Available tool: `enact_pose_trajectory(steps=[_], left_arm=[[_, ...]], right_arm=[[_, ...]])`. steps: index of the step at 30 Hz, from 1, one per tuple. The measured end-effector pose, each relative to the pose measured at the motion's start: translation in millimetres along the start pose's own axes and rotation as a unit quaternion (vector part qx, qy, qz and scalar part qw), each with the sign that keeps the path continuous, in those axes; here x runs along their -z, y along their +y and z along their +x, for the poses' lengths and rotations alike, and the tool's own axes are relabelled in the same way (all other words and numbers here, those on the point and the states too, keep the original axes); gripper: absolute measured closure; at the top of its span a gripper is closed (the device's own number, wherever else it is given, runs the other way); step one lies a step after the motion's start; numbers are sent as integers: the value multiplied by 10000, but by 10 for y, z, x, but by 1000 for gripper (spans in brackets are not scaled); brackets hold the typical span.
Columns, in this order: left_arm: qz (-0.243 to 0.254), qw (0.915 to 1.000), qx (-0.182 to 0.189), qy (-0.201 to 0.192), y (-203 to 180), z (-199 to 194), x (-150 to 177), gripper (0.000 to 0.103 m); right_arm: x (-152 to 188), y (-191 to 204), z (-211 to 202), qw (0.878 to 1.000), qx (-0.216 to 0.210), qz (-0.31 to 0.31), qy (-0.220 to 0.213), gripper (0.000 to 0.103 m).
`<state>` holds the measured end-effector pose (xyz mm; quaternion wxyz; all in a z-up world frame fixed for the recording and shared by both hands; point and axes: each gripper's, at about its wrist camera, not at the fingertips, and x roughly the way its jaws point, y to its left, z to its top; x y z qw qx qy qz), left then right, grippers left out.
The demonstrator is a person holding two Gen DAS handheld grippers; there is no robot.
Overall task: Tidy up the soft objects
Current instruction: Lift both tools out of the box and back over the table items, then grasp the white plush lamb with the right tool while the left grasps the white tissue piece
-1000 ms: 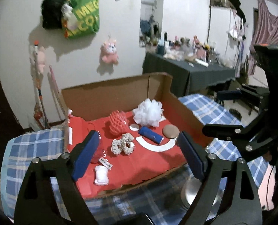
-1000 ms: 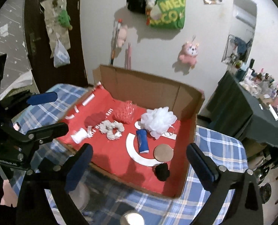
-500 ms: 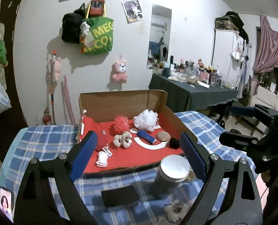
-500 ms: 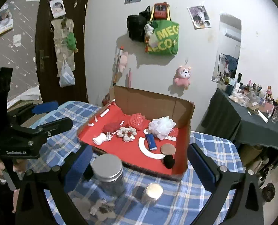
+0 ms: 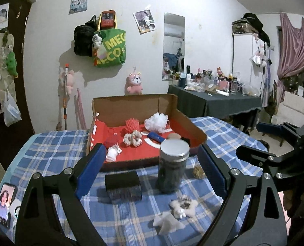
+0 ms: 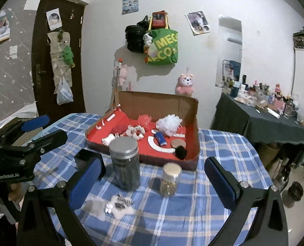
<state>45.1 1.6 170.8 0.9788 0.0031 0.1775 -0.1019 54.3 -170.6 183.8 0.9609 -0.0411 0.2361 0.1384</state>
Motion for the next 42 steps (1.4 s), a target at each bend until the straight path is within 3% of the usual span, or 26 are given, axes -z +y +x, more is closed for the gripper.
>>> enact_pose_trajectory(steps=[6, 14, 25, 32, 42], left_arm=[[-89, 9997, 37, 232, -51, 33, 283, 11], [-158, 9960, -5, 884, -33, 282, 720, 11], [-212, 9880, 110, 1524, 19, 520, 1068, 11], [-210, 9813, 418, 1865, 57, 610, 1133, 11], [177, 9705, 678, 2308, 43, 797, 1193, 13]], right_arm=[[337, 16, 37, 9997, 19, 200, 100, 0], [733, -34, 284, 9980, -11, 451, 446, 0], [973, -95, 616, 9938, -207, 566, 936, 0], [974, -137, 790, 9870, -849, 514, 1265, 0], [928, 62, 1051, 9733, -1384, -374, 1792, 0]])
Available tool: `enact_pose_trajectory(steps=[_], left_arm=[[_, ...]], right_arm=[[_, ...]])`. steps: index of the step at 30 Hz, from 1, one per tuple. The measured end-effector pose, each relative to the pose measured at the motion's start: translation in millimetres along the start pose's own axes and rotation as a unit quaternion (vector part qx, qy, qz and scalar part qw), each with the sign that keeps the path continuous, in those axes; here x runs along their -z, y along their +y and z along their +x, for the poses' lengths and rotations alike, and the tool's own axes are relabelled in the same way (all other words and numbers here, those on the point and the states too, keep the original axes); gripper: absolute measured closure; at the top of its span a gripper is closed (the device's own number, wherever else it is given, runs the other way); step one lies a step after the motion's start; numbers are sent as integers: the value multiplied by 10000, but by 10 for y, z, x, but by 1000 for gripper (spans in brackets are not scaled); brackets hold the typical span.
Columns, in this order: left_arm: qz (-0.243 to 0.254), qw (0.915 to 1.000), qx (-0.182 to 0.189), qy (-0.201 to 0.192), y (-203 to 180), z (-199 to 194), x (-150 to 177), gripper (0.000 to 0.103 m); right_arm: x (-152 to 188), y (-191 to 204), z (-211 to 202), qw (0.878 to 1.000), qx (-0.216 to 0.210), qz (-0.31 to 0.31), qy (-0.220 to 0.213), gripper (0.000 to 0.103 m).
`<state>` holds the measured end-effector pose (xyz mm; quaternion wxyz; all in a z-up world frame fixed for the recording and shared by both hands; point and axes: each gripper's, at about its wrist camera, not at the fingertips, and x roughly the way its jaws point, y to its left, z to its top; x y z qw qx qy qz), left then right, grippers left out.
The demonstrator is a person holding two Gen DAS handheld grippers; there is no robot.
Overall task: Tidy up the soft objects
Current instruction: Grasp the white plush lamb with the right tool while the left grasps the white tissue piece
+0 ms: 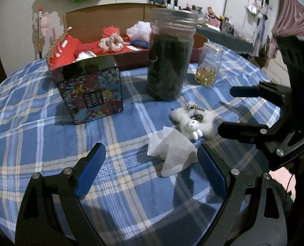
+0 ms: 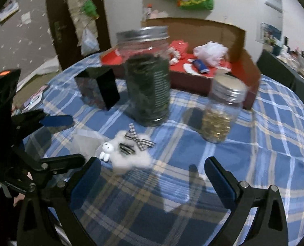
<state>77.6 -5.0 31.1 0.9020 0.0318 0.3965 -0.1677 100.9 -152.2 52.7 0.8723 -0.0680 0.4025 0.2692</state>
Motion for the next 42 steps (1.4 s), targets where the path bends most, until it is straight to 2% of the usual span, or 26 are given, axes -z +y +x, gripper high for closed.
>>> enact_pose_trajectory(steps=[1, 3, 5, 7, 9, 10, 11, 12, 13, 15, 16, 19, 20, 26, 35, 40, 42], left_arm=[[44, 10000, 25, 14, -8, 11, -5, 14], [141, 9998, 93, 69, -17, 48, -24, 25], [201, 9995, 193, 144, -12, 96, -44, 29], [234, 9993, 269, 144, -5, 125, -71, 40], [241, 9988, 404, 134, 10, 138, -91, 58], [220, 9984, 499, 136, 21, 148, -102, 62], [212, 9979, 598, 134, 26, 157, -112, 71], [212, 9974, 676, 131, 30, 164, -119, 75], [216, 9969, 741, 123, 30, 168, -125, 75], [224, 9967, 770, 97, 25, 170, -130, 83], [207, 9965, 803, 95, 23, 168, -134, 83], [199, 9965, 808, 65, 12, 152, -152, 85], [207, 9965, 808, 51, 7, 143, -159, 87], [256, 9960, 858, -81, -34, 58, -199, 88], [122, 9950, 985, -135, 34, -29, -188, 88], [186, 9969, 761, -102, 60, 16, -119, 87], [270, 9974, 664, -68, 42, 52, -94, 82]], right_arm=[[-12, 17, 28, 10000, -30, -82, 48, 2], [-34, 48, 87, 9996, -52, -237, 133, 5], [-60, 70, 149, 9991, -80, -345, 233, 10], [-87, 91, 210, 9985, -122, -437, 314, 16], [-104, 112, 262, 9977, -232, -514, 364, 20], [-106, 122, 280, 9974, -293, -537, 380, 24], [-104, 139, 296, 9969, -366, -577, 381, 31], [-102, 153, 296, 9967, -409, -614, 344, 37], [-100, 166, 285, 9964, -471, -649, 287, 55], [-93, 172, 266, 9962, -519, -656, 243, 57], [-81, 163, 252, 9964, -520, -642, 203, 65], [-52, 136, 186, 9972, -523, -520, 100, 69], [-44, 128, 153, 9975, -528, -471, 41, 79], [-48, 70, -41, 9983, -525, -151, -208, 91], [41, -56, -180, 9957, -823, 374, -216, 93], [155, -165, -135, 9981, -307, 534, -31, 86], [173, -123, -114, 9993, 87, 360, -3, 83]])
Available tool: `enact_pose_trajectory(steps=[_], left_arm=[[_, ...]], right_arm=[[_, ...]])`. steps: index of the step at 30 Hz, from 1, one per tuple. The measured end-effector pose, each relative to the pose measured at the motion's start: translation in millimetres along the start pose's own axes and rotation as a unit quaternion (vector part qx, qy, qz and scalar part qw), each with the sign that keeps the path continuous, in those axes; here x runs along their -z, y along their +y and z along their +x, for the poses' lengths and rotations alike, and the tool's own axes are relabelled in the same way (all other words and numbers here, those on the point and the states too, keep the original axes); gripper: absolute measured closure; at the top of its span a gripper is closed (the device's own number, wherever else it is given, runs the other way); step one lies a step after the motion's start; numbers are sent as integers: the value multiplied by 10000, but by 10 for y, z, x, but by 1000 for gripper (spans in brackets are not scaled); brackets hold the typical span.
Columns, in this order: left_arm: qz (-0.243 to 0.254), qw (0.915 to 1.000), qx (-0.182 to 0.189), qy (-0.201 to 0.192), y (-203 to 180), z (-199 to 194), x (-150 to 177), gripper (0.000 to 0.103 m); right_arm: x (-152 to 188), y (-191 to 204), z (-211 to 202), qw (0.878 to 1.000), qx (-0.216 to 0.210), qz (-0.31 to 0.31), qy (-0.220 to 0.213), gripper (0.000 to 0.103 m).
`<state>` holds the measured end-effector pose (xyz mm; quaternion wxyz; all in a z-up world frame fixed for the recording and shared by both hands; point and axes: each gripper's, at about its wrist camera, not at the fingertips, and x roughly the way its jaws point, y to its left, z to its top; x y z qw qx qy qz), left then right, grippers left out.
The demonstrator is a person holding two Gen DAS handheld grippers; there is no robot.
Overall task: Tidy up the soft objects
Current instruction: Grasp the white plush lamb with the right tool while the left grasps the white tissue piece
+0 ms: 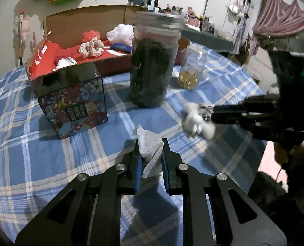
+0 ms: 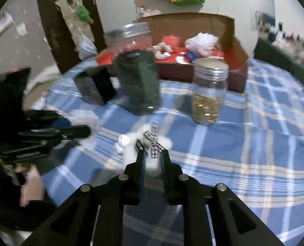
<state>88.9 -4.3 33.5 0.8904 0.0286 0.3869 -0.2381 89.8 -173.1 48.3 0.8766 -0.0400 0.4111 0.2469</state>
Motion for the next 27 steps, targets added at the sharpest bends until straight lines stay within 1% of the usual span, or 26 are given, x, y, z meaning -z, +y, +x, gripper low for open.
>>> enact_pose_trajectory(steps=[1, 2, 3, 4, 5, 7, 8, 11, 14, 16, 17, 18, 19, 20, 21, 22, 24, 25, 26, 27], left_arm=[[29, 10000, -63, 10, -8, 16, 10, 79], [29, 9999, -105, 18, -10, 26, 18, 70], [13, 9999, -137, 24, -4, 33, 23, 49], [-7, 9999, -166, 12, 3, 30, 31, 38], [-19, 9998, -194, -42, 11, 14, 42, 33], [33, 9997, -209, -159, 8, -18, 54, 33], [44, 9996, -223, -141, 5, -14, 56, 33], [90, 9991, -404, -88, 0, 19, 46, 33], [183, 9976, -661, -15, -35, 79, 31, 33], [220, 9969, -757, 37, -49, 121, 29, 34], [232, 9965, -807, 33, -56, 133, 29, 35], [238, 9963, -824, 11, -60, 134, 29, 45], [249, 9966, -790, -17, -66, 131, 31, 51], [240, 9970, -729, -42, -68, 132, 34, 62], [210, 9976, -664, -62, -67, 132, 37, 67], [185, 9979, -610, -81, -71, 131, 42, 69], [170, 9981, -577, -112, -86, 122, 42, 75], [141, 9983, -559, -127, -84, 113, 42, 76], [106, 9984, -535, -133, -81, 108, 43, 76], [92, 9986, -513, -122, -77, 101, 44, 76]], right_arm=[[2, 22, 4, 9999, 138, -61, -22, 69], [5, 39, 0, 9998, 195, -65, -79, 51], [7, 48, 0, 9996, 238, -62, -111, 41], [6, 64, -1, 9994, 311, -69, -160, 24], [12, 74, -9, 9991, 337, -87, -224, 22], [18, 119, -4, 9989, 330, -103, -313, 21], [18, 144, 12, 9987, 390, -113, -318, 21], [17, 229, 71, 9961, 751, -217, -420, 18], [23, 298, 151, 9936, 1001, -256, -447, 17], [32, 323, 191, 9917, 1164, -270, -482, 17], [35, 325, 200, 9914, 1187, -267, -492, 18], [36, 324, 197, 9913, 1183, -273, -514, 19], [36, 325, 197, 9913, 1171, -285, -528, 21], [41, 324, 196, 9917, 1123, -294, -549, 29], [48, 325, 208, 9928, 1042, -280, -526, 34], [56, 315, 227, 9946, 898, -226, -475, 44], [64, 310, 210, 9948, 855, -189, -529, 46], [66, 309, 191, 9947, 840, -181, -572, 48], [71, 307, 174, 9947, 813, -162, -604, 53], [72, 303, 157, 9948, 784, -142, -633, 54]])
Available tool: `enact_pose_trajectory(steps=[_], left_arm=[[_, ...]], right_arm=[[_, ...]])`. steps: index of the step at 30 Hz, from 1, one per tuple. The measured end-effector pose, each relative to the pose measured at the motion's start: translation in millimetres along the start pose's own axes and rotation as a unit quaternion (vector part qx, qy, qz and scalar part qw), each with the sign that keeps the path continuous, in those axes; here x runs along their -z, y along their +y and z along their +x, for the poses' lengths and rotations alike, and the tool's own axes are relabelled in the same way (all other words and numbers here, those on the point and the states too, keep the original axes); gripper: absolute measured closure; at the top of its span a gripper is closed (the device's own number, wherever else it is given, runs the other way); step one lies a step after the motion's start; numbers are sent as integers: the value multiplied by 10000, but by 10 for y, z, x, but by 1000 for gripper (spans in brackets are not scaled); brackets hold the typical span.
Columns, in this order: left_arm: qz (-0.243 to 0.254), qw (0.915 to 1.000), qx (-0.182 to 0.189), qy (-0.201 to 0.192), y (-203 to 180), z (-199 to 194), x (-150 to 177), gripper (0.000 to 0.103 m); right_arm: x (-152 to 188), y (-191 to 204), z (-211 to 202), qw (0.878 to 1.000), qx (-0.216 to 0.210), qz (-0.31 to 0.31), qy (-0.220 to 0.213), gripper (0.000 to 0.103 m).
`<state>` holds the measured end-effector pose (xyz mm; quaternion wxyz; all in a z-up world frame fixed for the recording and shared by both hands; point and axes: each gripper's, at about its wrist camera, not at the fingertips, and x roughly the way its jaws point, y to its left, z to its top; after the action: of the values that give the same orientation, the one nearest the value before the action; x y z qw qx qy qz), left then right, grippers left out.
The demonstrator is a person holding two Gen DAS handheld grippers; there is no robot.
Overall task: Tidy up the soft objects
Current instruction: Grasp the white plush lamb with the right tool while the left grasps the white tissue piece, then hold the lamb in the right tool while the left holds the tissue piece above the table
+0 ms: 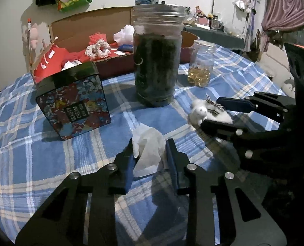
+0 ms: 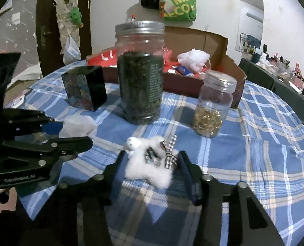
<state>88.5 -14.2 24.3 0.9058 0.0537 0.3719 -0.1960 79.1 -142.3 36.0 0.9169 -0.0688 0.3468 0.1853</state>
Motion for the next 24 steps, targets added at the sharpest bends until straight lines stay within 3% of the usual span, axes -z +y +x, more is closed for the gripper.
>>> enact_pose_trajectory(steps=[8, 24], left_arm=[[-12, 9999, 59, -89, -10, -83, -2, 77], [-36, 9999, 38, -86, 1, -128, 14, 77]], right_arm=[[-18, -49, -87, 9998, -129, 121, -85, 63], [-3, -80, -172, 9997, -66, 163, -146, 63]])
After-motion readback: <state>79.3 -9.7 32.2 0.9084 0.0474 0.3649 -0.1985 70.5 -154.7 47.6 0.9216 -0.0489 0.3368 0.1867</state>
